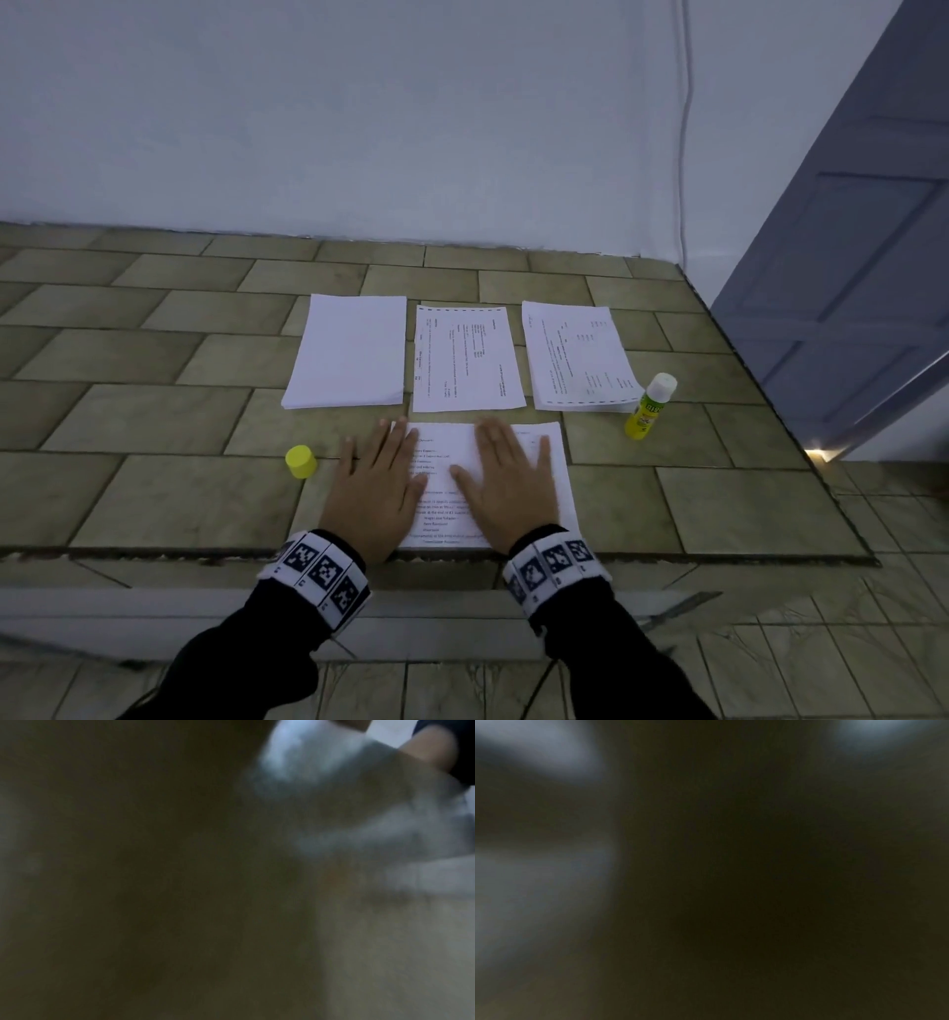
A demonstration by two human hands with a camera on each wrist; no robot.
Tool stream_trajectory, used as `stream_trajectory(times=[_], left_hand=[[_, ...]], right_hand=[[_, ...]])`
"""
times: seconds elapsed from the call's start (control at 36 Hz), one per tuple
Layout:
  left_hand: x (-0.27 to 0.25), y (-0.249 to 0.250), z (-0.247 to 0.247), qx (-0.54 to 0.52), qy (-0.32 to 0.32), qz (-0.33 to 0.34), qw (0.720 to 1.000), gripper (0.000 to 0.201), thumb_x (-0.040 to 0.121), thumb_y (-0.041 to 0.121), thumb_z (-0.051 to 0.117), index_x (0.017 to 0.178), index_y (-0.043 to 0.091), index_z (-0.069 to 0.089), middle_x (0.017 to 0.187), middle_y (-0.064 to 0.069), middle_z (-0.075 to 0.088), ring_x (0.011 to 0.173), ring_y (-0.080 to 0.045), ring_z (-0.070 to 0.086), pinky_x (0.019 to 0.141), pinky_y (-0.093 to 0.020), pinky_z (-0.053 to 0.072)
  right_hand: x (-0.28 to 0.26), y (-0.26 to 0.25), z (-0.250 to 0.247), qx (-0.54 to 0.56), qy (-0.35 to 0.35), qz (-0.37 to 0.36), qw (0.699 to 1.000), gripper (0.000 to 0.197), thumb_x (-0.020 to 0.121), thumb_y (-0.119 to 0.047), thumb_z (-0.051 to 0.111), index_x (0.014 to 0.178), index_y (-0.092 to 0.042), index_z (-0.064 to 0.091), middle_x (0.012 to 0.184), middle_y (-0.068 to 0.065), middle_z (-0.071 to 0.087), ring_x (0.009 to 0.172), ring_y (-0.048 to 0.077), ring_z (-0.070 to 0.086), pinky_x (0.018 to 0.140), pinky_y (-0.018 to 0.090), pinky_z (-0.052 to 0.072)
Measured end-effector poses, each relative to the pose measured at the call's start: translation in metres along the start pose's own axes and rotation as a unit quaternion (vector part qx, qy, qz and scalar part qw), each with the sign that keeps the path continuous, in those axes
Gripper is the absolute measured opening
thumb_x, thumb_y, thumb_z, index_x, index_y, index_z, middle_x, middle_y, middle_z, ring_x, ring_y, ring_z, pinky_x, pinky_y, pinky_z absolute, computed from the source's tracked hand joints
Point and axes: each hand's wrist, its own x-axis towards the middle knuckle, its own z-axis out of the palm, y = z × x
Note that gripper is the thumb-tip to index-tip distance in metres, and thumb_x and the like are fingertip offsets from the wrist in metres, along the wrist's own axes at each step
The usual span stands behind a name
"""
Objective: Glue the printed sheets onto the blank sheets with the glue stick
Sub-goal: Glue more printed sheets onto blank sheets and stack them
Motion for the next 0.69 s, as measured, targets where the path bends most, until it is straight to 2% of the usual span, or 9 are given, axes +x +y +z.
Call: stream_trajectory(times=[0.08, 0.14, 0.22, 0.28, 0.39, 0.47, 0.53, 0.61, 0.69], left_hand=[[-0.001, 0.001, 0.000, -0.008, -0.003, -0.005, 1.000, 0.068, 0.096, 0.046, 0.017, 0.148, 0.008, 0.039, 0.155, -0.009, 0.037, 0.145, -0.028, 0.031, 0.113, -0.057, 0.020], [-0.002, 0.001, 0.000, -0.013, -0.002, -0.006, 1.000, 0.070, 0.095, 0.047, 0.013, 0.150, 0.009, 0.035, 0.157, -0.008, 0.032, 0.147, -0.027, 0.025, 0.115, -0.055, 0.015], [-0.002, 0.002, 0.000, -0.012, 0.000, -0.011, 1.000, 0.068, 0.096, 0.046, 0.017, 0.148, 0.008, 0.039, 0.155, -0.009, 0.036, 0.145, -0.028, 0.029, 0.114, -0.056, 0.019], [-0.003, 0.002, 0.001, -0.010, 0.000, -0.014, 1.000, 0.066, 0.096, 0.045, 0.019, 0.147, 0.008, 0.042, 0.154, -0.009, 0.039, 0.144, -0.028, 0.032, 0.113, -0.057, 0.022], [-0.002, 0.003, -0.001, -0.011, 0.010, -0.012, 1.000, 0.066, 0.097, 0.047, 0.018, 0.147, 0.010, 0.041, 0.155, -0.007, 0.037, 0.144, -0.028, 0.031, 0.113, -0.058, 0.022], [-0.001, 0.002, -0.001, -0.006, 0.009, -0.008, 1.000, 0.067, 0.100, 0.049, 0.014, 0.146, 0.010, 0.044, 0.153, -0.008, 0.040, 0.142, -0.029, 0.035, 0.111, -0.059, 0.026], [-0.001, 0.001, 0.000, -0.002, 0.000, -0.002, 1.000, 0.069, 0.103, 0.048, 0.007, 0.142, 0.009, 0.049, 0.149, -0.010, 0.046, 0.137, -0.031, 0.043, 0.106, -0.061, 0.034], [-0.002, 0.002, 0.000, 0.002, 0.007, 0.005, 1.000, 0.071, 0.103, 0.046, 0.004, 0.139, 0.007, 0.052, 0.144, -0.012, 0.050, 0.133, -0.032, 0.048, 0.101, -0.062, 0.040], [-0.002, 0.002, -0.001, 0.003, 0.013, 0.002, 1.000, 0.071, 0.103, 0.046, 0.006, 0.139, 0.006, 0.051, 0.144, -0.013, 0.051, 0.133, -0.032, 0.048, 0.101, -0.061, 0.038]], right_hand=[[-0.008, 0.034, -0.004, 0.019, 0.011, 0.079, 0.997, 0.091, 0.083, -0.069, -0.017, 0.155, -0.017, 0.002, 0.163, -0.003, -0.001, 0.149, 0.011, -0.003, 0.112, 0.042, -0.018], [-0.014, 0.049, -0.006, 0.008, 0.013, 0.119, 0.993, 0.085, 0.085, -0.065, -0.009, 0.155, -0.017, 0.003, 0.163, -0.003, 0.000, 0.149, 0.012, -0.002, 0.115, 0.050, -0.011], [-0.020, 0.057, -0.010, 0.008, 0.014, 0.167, 0.986, 0.072, 0.097, -0.059, 0.009, 0.155, -0.015, 0.005, 0.163, 0.000, 0.003, 0.150, 0.017, 0.000, 0.116, 0.054, -0.005], [-0.021, 0.054, -0.012, 0.014, 0.022, 0.190, 0.981, 0.079, 0.094, -0.062, 0.004, 0.154, -0.010, 0.006, 0.163, 0.005, 0.006, 0.150, 0.020, 0.002, 0.116, 0.055, -0.003], [-0.018, 0.027, -0.007, -0.018, 0.058, 0.091, 0.994, 0.089, 0.087, -0.060, -0.010, 0.153, -0.007, 0.017, 0.160, 0.012, 0.015, 0.148, 0.026, 0.015, 0.112, 0.057, -0.007], [-0.013, -0.005, -0.001, 0.003, 0.027, -0.030, 0.999, 0.093, 0.082, -0.061, -0.025, 0.154, -0.012, 0.006, 0.162, 0.006, 0.002, 0.150, 0.022, -0.001, 0.112, 0.054, -0.013], [-0.009, -0.021, 0.002, 0.010, 0.004, -0.084, 0.996, 0.089, 0.084, -0.060, -0.020, 0.154, -0.013, 0.005, 0.162, 0.003, -0.002, 0.149, 0.019, -0.005, 0.111, 0.054, -0.016], [-0.006, -0.023, 0.009, -0.003, 0.005, -0.107, 0.994, 0.100, 0.079, -0.063, -0.029, 0.154, -0.013, 0.013, 0.162, 0.002, 0.006, 0.150, 0.017, 0.002, 0.110, 0.052, -0.017], [-0.009, -0.003, 0.007, 0.004, 0.007, -0.072, 0.997, 0.100, 0.073, -0.066, -0.028, 0.154, -0.016, 0.003, 0.162, -0.003, -0.003, 0.149, 0.013, -0.005, 0.114, 0.048, -0.015]])
